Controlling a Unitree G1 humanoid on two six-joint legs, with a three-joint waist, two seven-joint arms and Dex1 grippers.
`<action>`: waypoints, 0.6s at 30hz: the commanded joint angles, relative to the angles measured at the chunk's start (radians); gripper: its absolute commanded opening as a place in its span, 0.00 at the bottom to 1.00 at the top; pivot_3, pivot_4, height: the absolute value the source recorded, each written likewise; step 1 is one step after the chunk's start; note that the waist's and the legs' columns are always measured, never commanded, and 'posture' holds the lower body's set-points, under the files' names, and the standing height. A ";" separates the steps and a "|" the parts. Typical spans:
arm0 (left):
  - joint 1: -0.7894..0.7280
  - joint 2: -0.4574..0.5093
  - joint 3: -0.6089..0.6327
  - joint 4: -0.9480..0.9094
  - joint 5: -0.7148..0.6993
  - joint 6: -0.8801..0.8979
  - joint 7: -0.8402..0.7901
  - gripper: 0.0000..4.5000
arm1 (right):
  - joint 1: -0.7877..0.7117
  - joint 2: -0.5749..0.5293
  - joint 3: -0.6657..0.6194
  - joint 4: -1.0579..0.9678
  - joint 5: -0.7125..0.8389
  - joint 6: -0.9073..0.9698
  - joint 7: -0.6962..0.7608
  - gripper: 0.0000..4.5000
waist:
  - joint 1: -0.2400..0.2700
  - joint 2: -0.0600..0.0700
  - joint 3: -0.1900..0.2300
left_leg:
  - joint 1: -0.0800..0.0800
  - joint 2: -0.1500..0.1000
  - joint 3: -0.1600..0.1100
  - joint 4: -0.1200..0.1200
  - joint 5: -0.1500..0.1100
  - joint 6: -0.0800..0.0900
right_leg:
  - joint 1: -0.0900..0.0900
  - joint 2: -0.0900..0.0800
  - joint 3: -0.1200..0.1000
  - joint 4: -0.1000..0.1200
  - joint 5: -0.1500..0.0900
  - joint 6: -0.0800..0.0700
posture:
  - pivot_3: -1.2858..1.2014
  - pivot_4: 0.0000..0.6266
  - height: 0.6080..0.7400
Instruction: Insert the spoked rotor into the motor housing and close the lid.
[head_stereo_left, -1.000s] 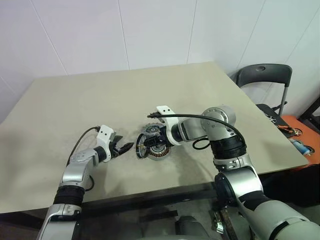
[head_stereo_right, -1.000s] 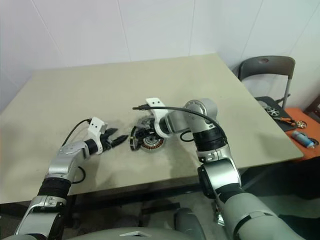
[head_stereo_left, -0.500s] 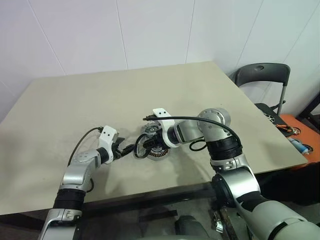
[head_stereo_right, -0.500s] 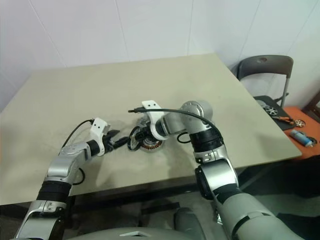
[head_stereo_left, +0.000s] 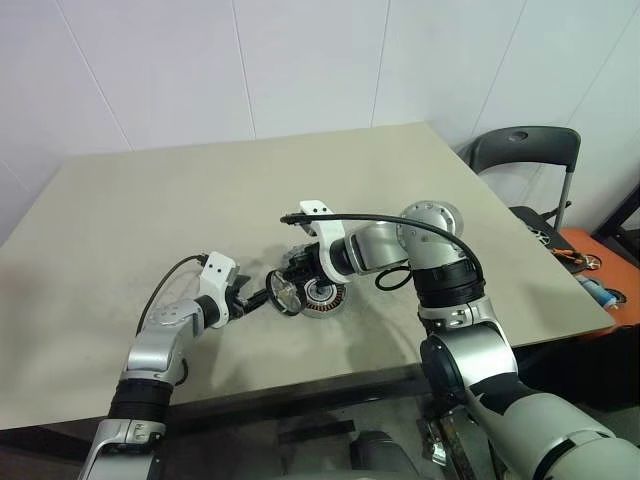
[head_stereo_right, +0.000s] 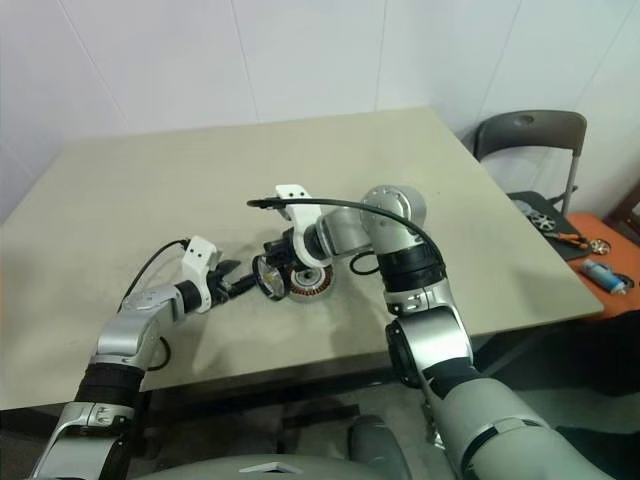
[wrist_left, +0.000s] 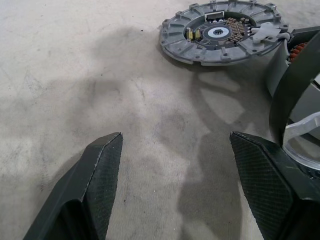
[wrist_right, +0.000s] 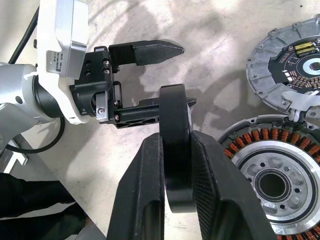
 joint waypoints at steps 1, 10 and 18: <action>-0.014 -0.010 -0.012 0.004 -0.013 -0.002 -0.007 0.81 | -0.022 0.000 0.001 0.001 0.018 0.006 -0.001 0.10 | 0.000 0.000 0.000 | 0.000 0.000 0.000 0.000 0.000 0.000 | 0.000 0.000 0.000 0.000 0.000 0.000 | 0.52 0.00 1.00; -0.031 -0.013 -0.014 0.040 -0.008 -0.022 -0.010 0.81 | -0.090 0.078 -0.206 -0.019 0.117 0.006 0.043 0.10 | 0.001 0.001 0.001 | 0.000 0.000 0.000 0.000 0.000 0.000 | 0.000 0.000 0.000 0.002 0.000 0.000 | 0.52 0.00 1.00; -0.049 -0.004 -0.014 0.082 -0.007 -0.050 -0.025 0.81 | 0.029 -0.108 -0.060 -0.311 0.064 -0.047 0.218 0.10 | 0.005 0.001 0.001 | -0.001 0.000 -0.001 -0.001 0.000 0.000 | 0.001 0.000 -0.001 -0.003 0.000 0.000 | 0.52 0.00 1.00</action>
